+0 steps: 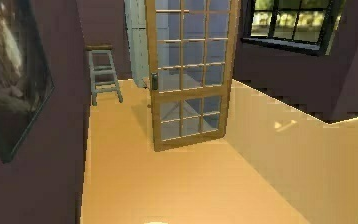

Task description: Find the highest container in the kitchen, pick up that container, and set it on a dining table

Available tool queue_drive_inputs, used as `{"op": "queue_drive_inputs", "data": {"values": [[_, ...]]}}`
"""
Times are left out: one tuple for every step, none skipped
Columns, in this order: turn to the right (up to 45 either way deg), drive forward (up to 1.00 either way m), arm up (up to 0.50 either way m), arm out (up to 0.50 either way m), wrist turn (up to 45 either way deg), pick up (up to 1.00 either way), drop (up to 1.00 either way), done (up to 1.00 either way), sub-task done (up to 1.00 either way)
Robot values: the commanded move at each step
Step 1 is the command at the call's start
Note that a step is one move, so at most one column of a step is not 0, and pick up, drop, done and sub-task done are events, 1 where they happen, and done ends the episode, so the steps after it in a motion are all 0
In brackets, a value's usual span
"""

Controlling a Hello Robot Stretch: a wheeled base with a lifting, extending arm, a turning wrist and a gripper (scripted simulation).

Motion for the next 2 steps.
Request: {"op": "queue_drive_inputs", "data": {"values": [[0.0, 0.40, 0.00, 0.00, 0.0, 0.00, 0.00, 0.00, 0.00], [-15.0, 0.00, 0.00, 0.00, 0.0, 0.00, 0.00, 0.00, 0.00]]}}
